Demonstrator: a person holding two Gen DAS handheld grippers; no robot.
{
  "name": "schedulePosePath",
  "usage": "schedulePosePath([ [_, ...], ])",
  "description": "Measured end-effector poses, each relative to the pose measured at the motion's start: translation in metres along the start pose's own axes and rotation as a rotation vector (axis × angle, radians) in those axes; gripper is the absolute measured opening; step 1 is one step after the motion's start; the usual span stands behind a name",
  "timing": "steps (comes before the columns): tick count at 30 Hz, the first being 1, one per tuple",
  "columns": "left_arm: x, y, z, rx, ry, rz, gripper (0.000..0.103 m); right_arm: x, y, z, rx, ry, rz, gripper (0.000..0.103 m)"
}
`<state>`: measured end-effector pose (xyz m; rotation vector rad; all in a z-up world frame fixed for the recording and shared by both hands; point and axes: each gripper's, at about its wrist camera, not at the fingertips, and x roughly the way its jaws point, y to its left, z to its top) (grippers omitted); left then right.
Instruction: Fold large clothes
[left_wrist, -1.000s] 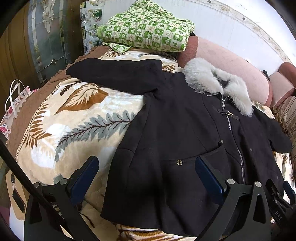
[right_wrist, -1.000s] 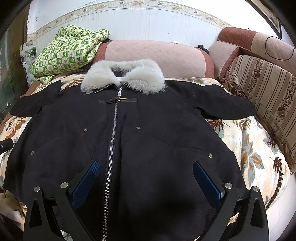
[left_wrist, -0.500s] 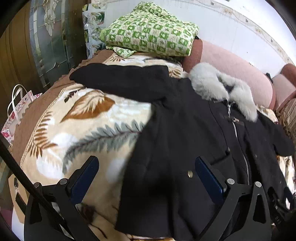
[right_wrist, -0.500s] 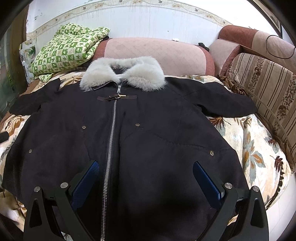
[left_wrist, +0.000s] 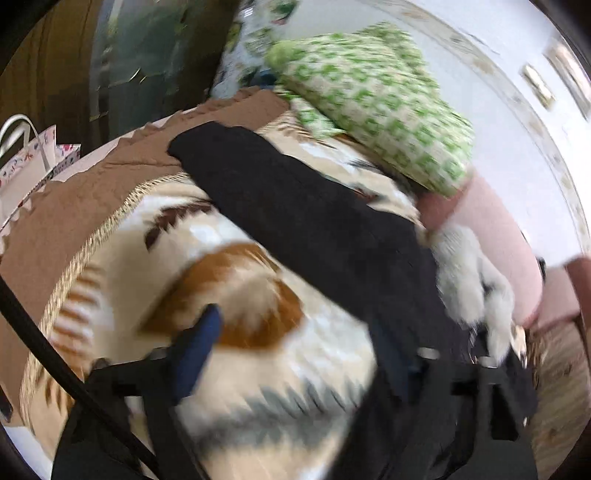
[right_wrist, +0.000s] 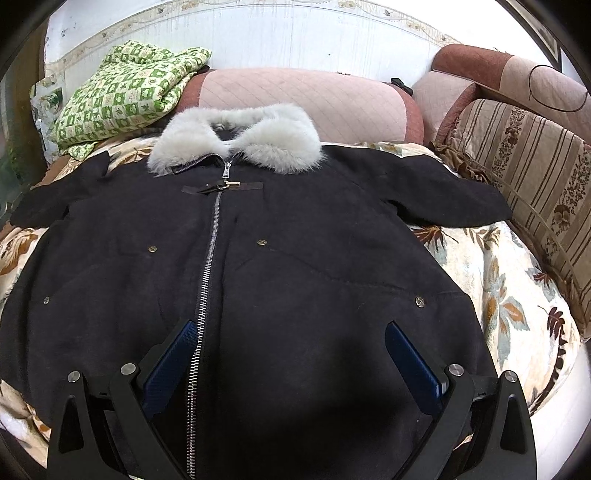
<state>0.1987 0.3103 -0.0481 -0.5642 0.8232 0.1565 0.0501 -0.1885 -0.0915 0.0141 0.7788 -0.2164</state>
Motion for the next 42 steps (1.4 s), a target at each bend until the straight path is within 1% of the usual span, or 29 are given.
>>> schedulePosePath([
  [3,0.032,0.037,0.037,-0.127,0.033,-0.032,0.066,0.005,0.002,0.000,-0.012,0.015,-0.012,0.102],
  [4,0.044,0.053,0.049,-0.193,0.041,-0.060,0.066,0.007,0.003,0.000,-0.019,0.020,-0.018,0.102],
  [5,0.052,0.064,0.058,-0.238,0.047,-0.083,0.066,0.008,0.004,0.000,-0.024,0.023,-0.022,0.102],
  [8,0.076,0.087,0.079,-0.330,0.061,-0.147,0.066,0.012,0.008,0.000,-0.047,0.031,-0.045,0.102],
  [11,0.094,0.100,0.093,-0.370,0.061,-0.200,0.066,0.019,0.010,0.001,-0.067,0.044,-0.069,0.102],
  [13,0.106,0.104,0.102,-0.380,0.065,-0.243,0.065,0.025,0.012,0.003,-0.076,0.059,-0.079,0.102],
  [15,0.116,0.105,0.109,-0.384,0.076,-0.263,0.059,0.031,0.015,0.004,-0.086,0.077,-0.085,0.102],
  [17,0.128,0.109,0.115,-0.393,0.087,-0.264,0.057,0.036,0.019,0.004,-0.101,0.087,-0.091,0.102],
  [19,0.137,0.112,0.118,-0.409,0.088,-0.240,0.052,0.041,0.024,0.003,-0.124,0.096,-0.093,0.102],
  [21,0.147,0.120,0.120,-0.450,0.089,-0.203,0.041,0.045,0.027,0.003,-0.144,0.102,-0.093,0.102],
  [23,0.151,0.129,0.122,-0.519,0.091,-0.205,0.038,0.047,0.029,0.002,-0.151,0.102,-0.087,0.102],
  [24,0.151,0.129,0.124,-0.538,0.100,-0.202,0.032,0.047,0.028,0.002,-0.150,0.101,-0.084,0.102],
  [25,0.150,0.129,0.126,-0.544,0.110,-0.183,0.026,0.047,0.027,0.002,-0.147,0.101,-0.080,0.102],
  [26,0.146,0.125,0.129,-0.532,0.112,-0.160,0.017,0.047,0.026,0.002,-0.141,0.100,-0.074,0.102],
  [27,0.138,0.120,0.132,-0.510,0.102,-0.144,0.012,0.046,0.024,0.001,-0.134,0.099,-0.070,0.102],
  [28,0.132,0.114,0.134,-0.491,0.091,-0.131,0.011,0.045,0.023,0.001,-0.128,0.099,-0.069,0.102],
  [30,0.109,0.099,0.140,-0.427,0.053,-0.083,0.009,0.043,0.017,0.001,-0.110,0.092,-0.065,0.102],
  [32,0.085,0.080,0.145,-0.359,0.023,-0.029,0.008,0.039,0.014,0.002,-0.095,0.082,-0.065,0.102],
  [35,0.049,0.049,0.152,-0.266,-0.022,0.014,0.008,0.032,0.008,0.002,-0.071,0.062,-0.058,0.102],
  [37,0.023,0.024,0.153,-0.194,-0.057,0.018,0.008,0.027,0.004,0.001,-0.057,0.046,-0.045,0.102],
  [38,0.007,0.005,0.151,-0.145,-0.078,0.015,0.008,0.024,0.004,0.001,-0.052,0.040,-0.040,0.102],
  [40,-0.015,-0.026,0.146,-0.073,-0.103,-0.013,0.008,0.018,0.000,-0.001,-0.039,0.026,-0.027,0.102],
  [41,-0.028,-0.049,0.140,-0.027,-0.111,-0.040,0.008,0.016,-0.002,-0.002,-0.031,0.022,-0.022,0.102],
  [42,-0.036,-0.065,0.133,0.004,-0.115,-0.060,0.008,0.014,-0.004,-0.003,-0.022,0.018,-0.017,0.102],
])
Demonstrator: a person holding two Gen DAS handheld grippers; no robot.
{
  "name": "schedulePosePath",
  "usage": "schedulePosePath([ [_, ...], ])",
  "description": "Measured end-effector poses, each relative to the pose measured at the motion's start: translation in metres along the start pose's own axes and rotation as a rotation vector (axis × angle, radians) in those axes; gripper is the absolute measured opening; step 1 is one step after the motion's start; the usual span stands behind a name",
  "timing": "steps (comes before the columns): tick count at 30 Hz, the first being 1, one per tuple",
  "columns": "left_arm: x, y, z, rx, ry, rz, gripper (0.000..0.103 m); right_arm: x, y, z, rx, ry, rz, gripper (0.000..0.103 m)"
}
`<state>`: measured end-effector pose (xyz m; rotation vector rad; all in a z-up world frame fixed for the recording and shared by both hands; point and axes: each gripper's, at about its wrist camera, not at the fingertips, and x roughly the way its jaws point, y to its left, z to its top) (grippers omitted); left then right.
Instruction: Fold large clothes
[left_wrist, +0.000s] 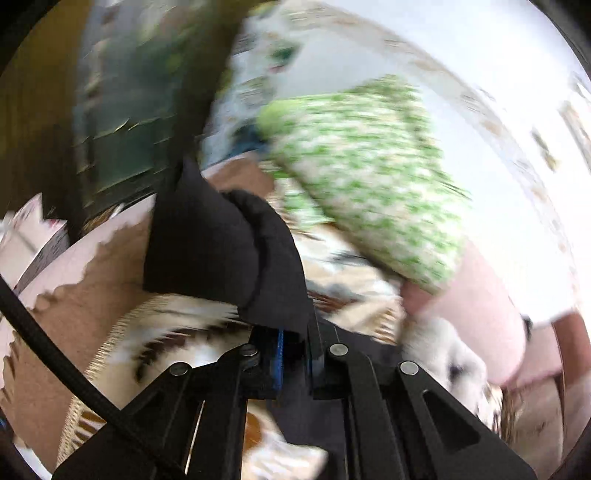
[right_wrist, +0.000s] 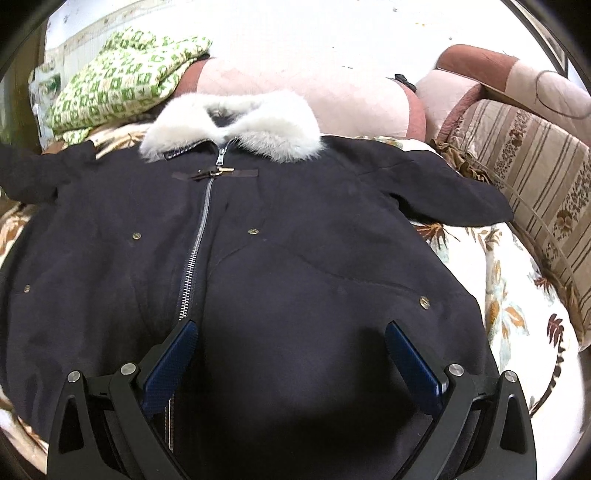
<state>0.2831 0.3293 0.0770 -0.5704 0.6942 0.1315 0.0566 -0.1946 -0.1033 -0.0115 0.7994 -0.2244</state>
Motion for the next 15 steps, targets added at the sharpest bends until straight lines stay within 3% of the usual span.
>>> schedulePosePath([
  [5,-0.020,-0.095,-0.048,0.172,0.019,-0.109,0.008,-0.015,-0.020,-0.005,0.064,-0.033,0.019,0.102],
  [10,0.005,-0.177,-0.121,0.287,0.150,-0.221,0.007,-0.033,-0.041,-0.009,0.119,-0.067,0.022,0.102],
  [13,0.032,-0.219,-0.177,0.357,0.244,-0.258,0.009,-0.040,-0.053,-0.013,0.148,-0.078,0.017,0.102],
  [15,0.042,-0.240,-0.212,0.411,0.270,-0.229,0.017,-0.043,-0.063,-0.015,0.173,-0.081,0.015,0.102],
])
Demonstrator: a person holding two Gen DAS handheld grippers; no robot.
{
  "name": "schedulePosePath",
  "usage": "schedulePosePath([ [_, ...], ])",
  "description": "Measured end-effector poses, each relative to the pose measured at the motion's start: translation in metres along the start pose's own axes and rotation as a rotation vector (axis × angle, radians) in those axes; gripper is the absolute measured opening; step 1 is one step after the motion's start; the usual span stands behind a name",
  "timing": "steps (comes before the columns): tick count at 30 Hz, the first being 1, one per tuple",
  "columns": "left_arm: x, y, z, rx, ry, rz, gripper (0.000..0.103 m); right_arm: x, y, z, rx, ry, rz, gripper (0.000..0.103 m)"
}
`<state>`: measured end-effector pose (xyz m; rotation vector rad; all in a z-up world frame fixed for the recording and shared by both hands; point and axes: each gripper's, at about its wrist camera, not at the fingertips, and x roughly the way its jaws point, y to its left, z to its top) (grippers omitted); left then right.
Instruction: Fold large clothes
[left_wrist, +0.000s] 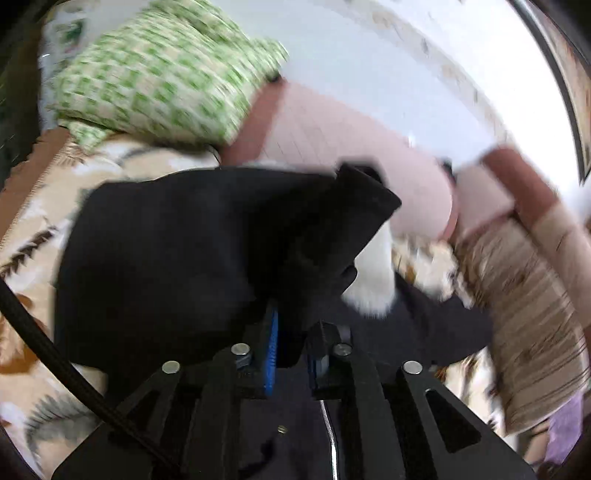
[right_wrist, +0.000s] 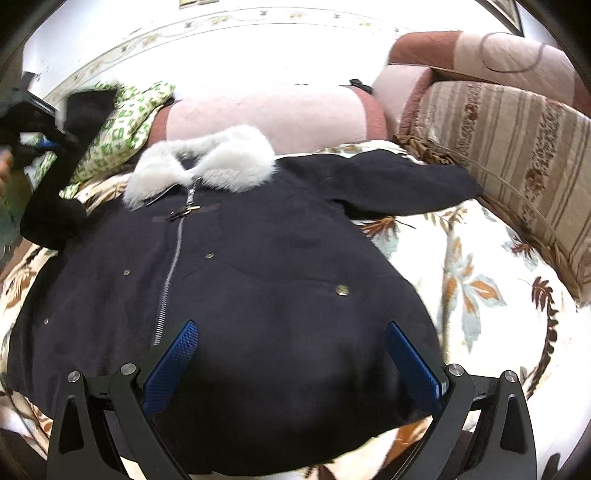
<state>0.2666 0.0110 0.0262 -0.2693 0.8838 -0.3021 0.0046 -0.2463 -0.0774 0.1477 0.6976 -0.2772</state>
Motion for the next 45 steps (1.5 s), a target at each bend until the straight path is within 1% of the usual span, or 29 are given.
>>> schedulePosePath([
  [1,0.012,-0.009,-0.008,0.026,0.022,0.013,0.023,-0.001,-0.004,0.000,0.010,0.000,-0.001,0.102],
  [2,0.029,-0.018,-0.020,0.050,0.065,-0.002,0.043,-0.003,-0.008,-0.001,0.024,-0.001,-0.002,0.102],
  [3,0.039,-0.023,-0.029,0.050,0.086,-0.026,0.058,-0.004,-0.013,0.000,0.036,-0.002,-0.003,0.102],
  [5,0.050,-0.023,-0.047,0.018,0.120,-0.086,0.059,-0.006,-0.020,0.001,0.058,-0.003,-0.003,0.102],
  [7,0.053,-0.022,-0.060,-0.002,0.152,-0.142,0.064,-0.005,-0.024,0.003,0.070,0.002,0.001,0.102],
  [8,0.050,-0.020,-0.069,-0.010,0.157,-0.166,0.067,-0.003,-0.025,0.005,0.072,0.009,0.006,0.102],
  [10,0.037,-0.012,-0.078,-0.005,0.135,-0.162,0.071,0.002,-0.025,0.013,0.072,0.026,0.029,0.102],
  [12,0.019,0.000,-0.088,0.022,0.082,-0.101,0.076,0.009,-0.022,0.022,0.078,0.044,0.063,0.102],
  [14,-0.005,0.016,-0.089,0.043,-0.007,0.012,0.078,0.020,-0.014,0.037,0.086,0.072,0.127,0.102],
  [16,-0.019,0.034,-0.087,0.056,-0.090,0.132,0.078,0.040,0.000,0.057,0.099,0.110,0.223,0.102],
  [17,-0.028,0.048,-0.086,0.051,-0.147,0.200,0.078,0.049,0.008,0.066,0.104,0.117,0.256,0.102],
  [18,-0.036,0.062,-0.087,0.035,-0.195,0.252,0.078,0.062,0.016,0.076,0.109,0.122,0.286,0.102],
  [20,-0.046,0.090,-0.085,0.002,-0.262,0.341,0.078,0.094,0.037,0.097,0.112,0.139,0.332,0.102],
  [22,-0.047,0.109,-0.077,-0.028,-0.275,0.394,0.078,0.137,0.062,0.115,0.118,0.182,0.355,0.102],
  [24,-0.049,0.132,-0.072,-0.101,-0.301,0.404,0.078,0.176,0.086,0.126,0.120,0.224,0.357,0.102],
  [26,-0.048,0.153,-0.067,-0.186,-0.302,0.405,0.078,0.209,0.102,0.131,0.143,0.274,0.365,0.101],
  [28,-0.048,0.169,-0.067,-0.243,-0.294,0.401,0.078,0.235,0.119,0.130,0.202,0.335,0.403,0.091],
  [29,-0.047,0.177,-0.065,-0.279,-0.288,0.402,0.078,0.240,0.125,0.129,0.217,0.351,0.417,0.088],
  [30,-0.049,0.183,-0.065,-0.299,-0.285,0.403,0.078,0.241,0.132,0.130,0.214,0.353,0.404,0.081],
  [31,-0.051,0.188,-0.066,-0.317,-0.280,0.404,0.078,0.239,0.142,0.130,0.187,0.346,0.401,0.071],
  [32,-0.050,0.191,-0.066,-0.331,-0.272,0.405,0.078,0.238,0.148,0.131,0.152,0.362,0.390,0.058],
  [33,-0.049,0.193,-0.067,-0.342,-0.261,0.404,0.078,0.234,0.152,0.134,0.112,0.364,0.392,0.013],
  [34,-0.047,0.195,-0.068,-0.346,-0.253,0.402,0.078,0.230,0.155,0.138,0.080,0.395,0.460,0.007],
  [35,-0.046,0.195,-0.069,-0.345,-0.245,0.400,0.078,0.224,0.154,0.141,0.073,0.391,0.465,0.007],
  [37,-0.043,0.191,-0.070,-0.331,-0.235,0.407,0.078,0.202,0.144,0.152,0.032,0.326,0.428,0.006],
  [39,-0.041,0.187,-0.069,-0.316,-0.229,0.413,0.078,0.186,0.132,0.162,0.027,0.281,0.409,0.006],
  [41,-0.038,0.183,-0.070,-0.297,-0.220,0.417,0.078,0.172,0.113,0.172,0.028,0.229,0.352,0.006],
  [43,-0.035,0.179,-0.070,-0.278,-0.209,0.429,0.078,0.165,0.090,0.179,0.036,0.193,0.250,0.006],
  [45,-0.029,0.176,-0.070,-0.257,-0.183,0.435,0.078,0.166,0.068,0.182,0.051,0.180,0.162,0.006],
])
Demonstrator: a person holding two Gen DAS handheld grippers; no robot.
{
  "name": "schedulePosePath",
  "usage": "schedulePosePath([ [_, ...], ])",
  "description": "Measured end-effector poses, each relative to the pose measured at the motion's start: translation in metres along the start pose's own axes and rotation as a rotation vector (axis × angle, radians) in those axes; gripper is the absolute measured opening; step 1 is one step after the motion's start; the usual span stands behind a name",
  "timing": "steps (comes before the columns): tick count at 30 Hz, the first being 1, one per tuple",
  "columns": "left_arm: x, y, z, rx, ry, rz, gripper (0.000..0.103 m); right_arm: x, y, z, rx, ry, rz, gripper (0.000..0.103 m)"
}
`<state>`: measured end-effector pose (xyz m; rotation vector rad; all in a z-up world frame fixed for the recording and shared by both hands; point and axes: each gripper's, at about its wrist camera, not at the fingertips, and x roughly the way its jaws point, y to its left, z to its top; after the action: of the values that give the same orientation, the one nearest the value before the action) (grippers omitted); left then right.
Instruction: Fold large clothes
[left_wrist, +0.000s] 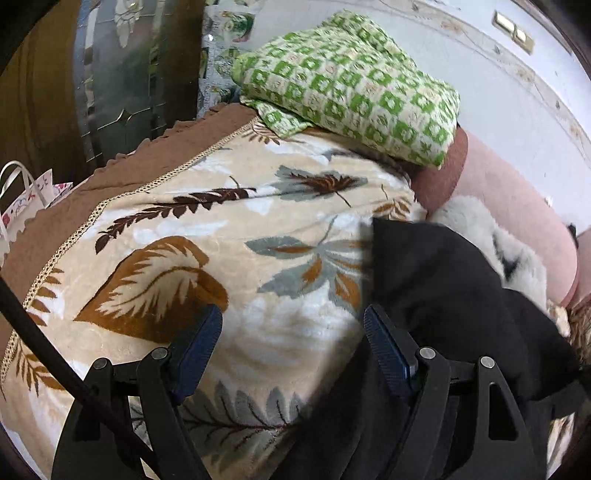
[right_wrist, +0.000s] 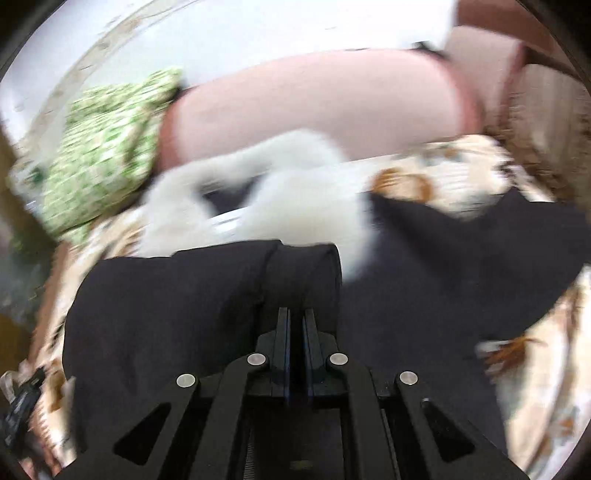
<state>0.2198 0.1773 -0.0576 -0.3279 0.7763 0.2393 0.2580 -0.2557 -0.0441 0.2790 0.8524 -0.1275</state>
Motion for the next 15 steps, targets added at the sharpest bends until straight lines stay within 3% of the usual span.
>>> schedulePosePath([
  [3,0.008,-0.006,-0.004,0.023,0.044,-0.003,0.078,0.014,-0.034,-0.001,0.028,0.029,-0.143,0.006],
  [9,0.033,-0.021,-0.017,0.102,0.132,0.072,0.078,0.064,-0.069,-0.026,0.149,0.160,-0.142,0.006],
  [15,0.042,-0.022,-0.021,0.094,0.169,0.097,0.078,0.079,-0.054,-0.032,0.093,0.127,-0.211,0.008],
])
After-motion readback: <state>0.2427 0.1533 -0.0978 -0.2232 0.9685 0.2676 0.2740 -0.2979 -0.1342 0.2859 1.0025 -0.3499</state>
